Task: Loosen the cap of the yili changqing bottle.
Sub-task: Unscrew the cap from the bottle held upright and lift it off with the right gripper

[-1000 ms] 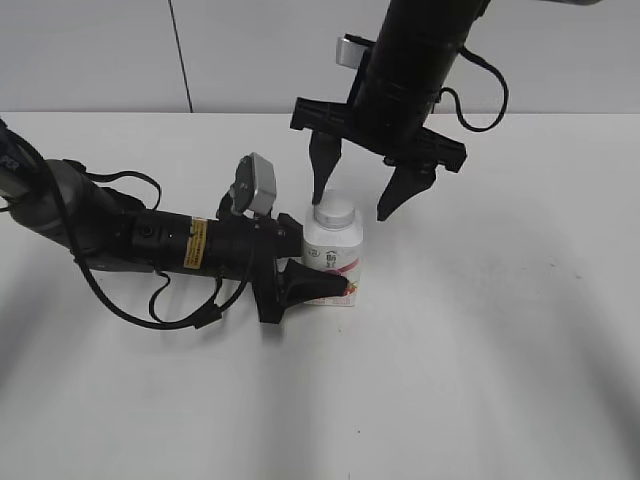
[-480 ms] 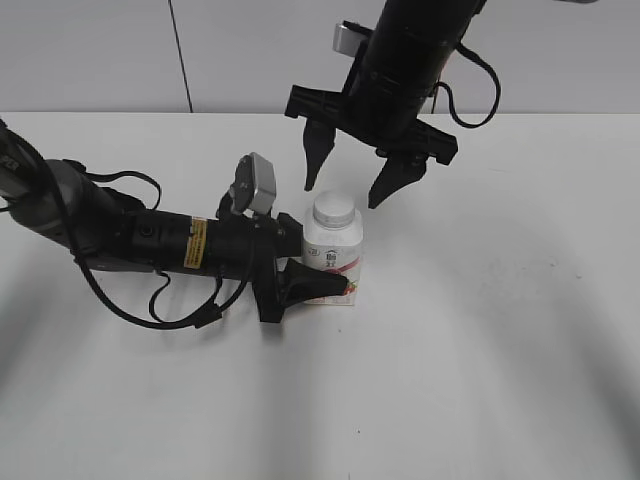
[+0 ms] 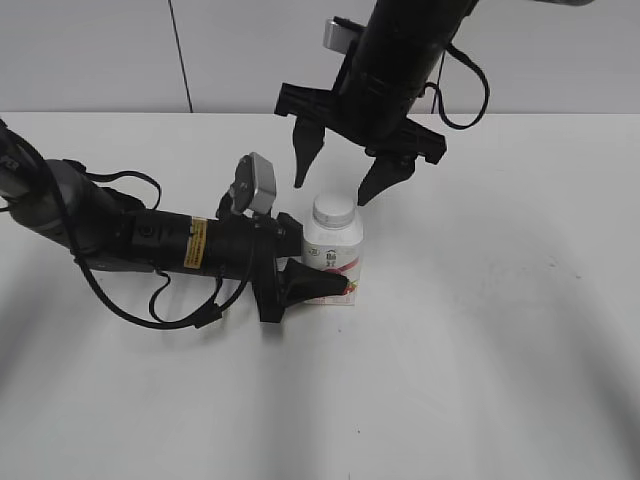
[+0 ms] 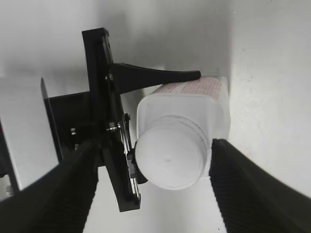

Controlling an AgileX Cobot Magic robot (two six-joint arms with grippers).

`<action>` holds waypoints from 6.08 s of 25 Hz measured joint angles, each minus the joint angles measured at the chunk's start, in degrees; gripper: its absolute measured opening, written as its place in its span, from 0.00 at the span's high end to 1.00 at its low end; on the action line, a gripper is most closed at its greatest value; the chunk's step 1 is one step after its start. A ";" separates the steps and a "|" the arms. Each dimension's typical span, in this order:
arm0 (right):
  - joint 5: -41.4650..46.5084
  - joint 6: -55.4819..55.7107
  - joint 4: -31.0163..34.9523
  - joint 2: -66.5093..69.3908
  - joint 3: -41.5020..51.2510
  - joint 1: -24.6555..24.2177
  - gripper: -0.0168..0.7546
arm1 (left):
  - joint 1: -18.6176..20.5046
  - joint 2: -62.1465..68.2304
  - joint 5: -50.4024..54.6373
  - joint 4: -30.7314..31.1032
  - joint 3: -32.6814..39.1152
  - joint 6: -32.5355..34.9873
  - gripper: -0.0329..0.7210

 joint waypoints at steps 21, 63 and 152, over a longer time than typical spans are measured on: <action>2.61 -0.32 -0.29 2.89 -0.15 0.30 0.38 | 0.00 0.00 0.04 -0.04 0.00 0.00 0.41; 5.56 -80.24 -0.26 3.12 -1.71 0.30 0.46 | 0.00 -0.13 0.06 2.15 -0.10 0.72 0.44; 3.48 -10.51 0.60 2.19 -1.88 0.30 0.30 | 0.05 -0.14 -0.16 2.46 -0.10 -2.39 0.44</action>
